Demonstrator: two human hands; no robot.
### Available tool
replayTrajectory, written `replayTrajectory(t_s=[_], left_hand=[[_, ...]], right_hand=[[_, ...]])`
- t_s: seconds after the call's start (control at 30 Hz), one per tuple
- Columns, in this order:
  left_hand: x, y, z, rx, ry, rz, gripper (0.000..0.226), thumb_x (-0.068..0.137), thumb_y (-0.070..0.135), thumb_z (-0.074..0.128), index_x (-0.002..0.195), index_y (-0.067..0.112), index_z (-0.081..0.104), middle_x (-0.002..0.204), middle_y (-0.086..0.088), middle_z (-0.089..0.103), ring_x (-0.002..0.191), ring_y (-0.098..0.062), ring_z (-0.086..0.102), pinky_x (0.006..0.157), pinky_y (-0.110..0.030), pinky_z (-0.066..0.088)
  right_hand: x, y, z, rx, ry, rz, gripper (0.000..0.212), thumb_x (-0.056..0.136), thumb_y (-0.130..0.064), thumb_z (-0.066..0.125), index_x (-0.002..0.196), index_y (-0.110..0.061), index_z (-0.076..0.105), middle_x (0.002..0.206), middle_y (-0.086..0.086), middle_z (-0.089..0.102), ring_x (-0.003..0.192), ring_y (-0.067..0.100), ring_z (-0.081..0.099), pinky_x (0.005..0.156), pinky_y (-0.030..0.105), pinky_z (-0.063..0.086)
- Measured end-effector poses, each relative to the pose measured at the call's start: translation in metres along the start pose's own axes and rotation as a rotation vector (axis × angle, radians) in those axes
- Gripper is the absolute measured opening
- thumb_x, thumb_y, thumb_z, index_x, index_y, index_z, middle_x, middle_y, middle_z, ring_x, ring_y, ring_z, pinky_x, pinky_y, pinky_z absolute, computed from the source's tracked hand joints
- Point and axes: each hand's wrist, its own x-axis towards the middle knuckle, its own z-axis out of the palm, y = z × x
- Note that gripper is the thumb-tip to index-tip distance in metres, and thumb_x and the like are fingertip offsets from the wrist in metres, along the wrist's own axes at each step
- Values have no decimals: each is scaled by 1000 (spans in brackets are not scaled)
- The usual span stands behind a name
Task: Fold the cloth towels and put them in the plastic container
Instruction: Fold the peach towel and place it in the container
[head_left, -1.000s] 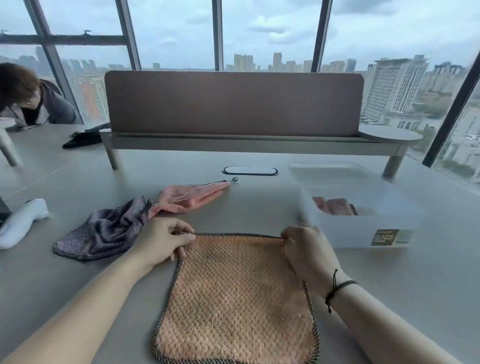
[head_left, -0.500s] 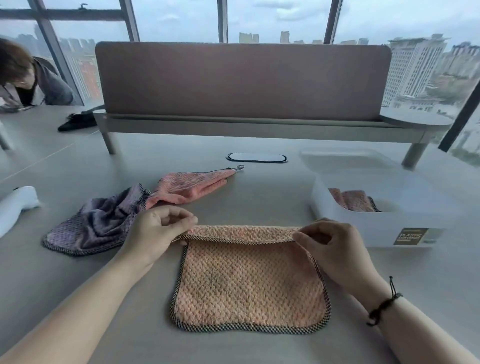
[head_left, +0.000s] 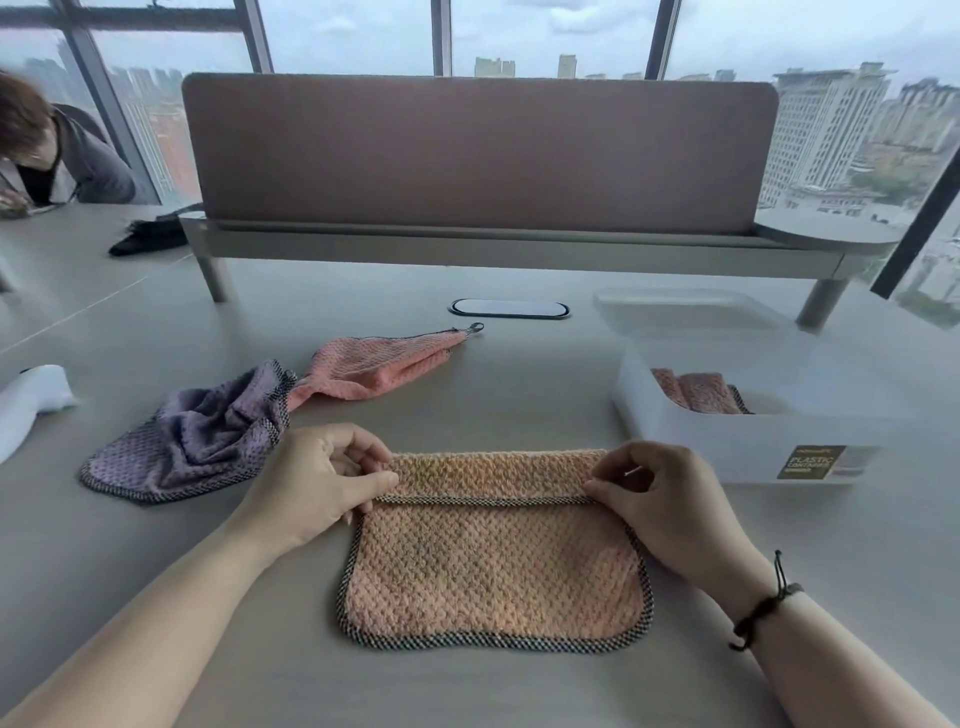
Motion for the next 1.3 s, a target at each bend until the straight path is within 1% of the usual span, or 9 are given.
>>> replayTrajectory(t_s=[0.37, 0.5, 0.57, 0.67, 0.73, 0.83, 0.9, 0.97, 1.3], left_hand=[[-7, 6, 4, 121, 34, 68, 15, 73, 11, 86, 76, 19, 74, 70, 1, 73, 46, -11, 60, 42, -23, 48], [-11, 8, 3, 543, 193, 360, 16, 78, 43, 78, 71, 29, 73, 64, 15, 67, 64, -9, 61, 60, -29, 52], [-14, 15, 6, 638, 261, 513, 24, 82, 50, 64, 78, 29, 75, 76, 18, 66, 75, -13, 59, 69, -32, 49], [-24, 27, 27, 677, 52, 534, 44, 91, 59, 48, 116, 31, 71, 127, 14, 64, 119, -12, 56, 101, -35, 43], [-30, 32, 43, 753, -208, 423, 65, 94, 70, 30, 148, 36, 40, 161, 19, 22, 149, -6, 18, 122, -31, 16], [-33, 31, 58, 898, -422, 302, 86, 86, 78, 7, 158, 31, 1, 162, 18, -15, 151, -6, -16, 124, -31, -7], [-31, 27, 59, 983, -456, 302, 87, 85, 75, 3, 158, 28, -7, 162, 15, -19, 151, -8, -19, 124, -33, -8], [-29, 24, 58, 1027, -478, 316, 77, 93, 68, 10, 156, 29, -13, 161, 15, -23, 149, -8, -23, 124, -34, -9], [-29, 26, 56, 1044, -476, 278, 80, 89, 81, 11, 152, 42, -18, 160, 22, -24, 148, -10, -27, 124, -38, -11]], right_hand=[[1, 2, 4, -90, -16, -57, 21, 78, -12, 79, 72, -30, 71, 75, -16, 67, 70, -4, 58, 63, 1, 39], [-1, -1, 4, -177, -29, -82, 16, 81, -17, 76, 78, -32, 70, 80, -20, 63, 67, -5, 53, 59, 7, 40], [-3, -5, 5, -252, 47, -111, 8, 84, -26, 74, 81, -32, 70, 82, -19, 63, 65, 0, 53, 56, 17, 41], [-6, -17, 10, -329, 187, -276, 9, 87, -38, 69, 86, -30, 73, 87, -15, 66, 77, 11, 62, 60, 27, 48], [-8, -27, 19, -359, 130, -422, 27, 92, -48, 57, 101, -28, 72, 105, -11, 69, 96, 15, 64, 78, 32, 53], [-13, -37, 38, -447, -203, -422, 60, 96, -67, 31, 141, -33, 47, 153, -7, 43, 143, 14, 36, 117, 35, 29], [-18, -35, 44, -491, -424, -350, 76, 92, -75, 14, 156, -33, 14, 166, -9, 9, 153, 11, 1, 124, 35, 4], [-20, -32, 44, -553, -517, -325, 88, 85, -82, 4, 157, -32, -4, 165, -11, -10, 151, 11, -16, 124, 37, -5], [-18, -23, 33, -615, -509, -268, 96, 77, -90, 2, 156, -35, -10, 164, -7, -16, 150, 11, -19, 124, 38, -7]])
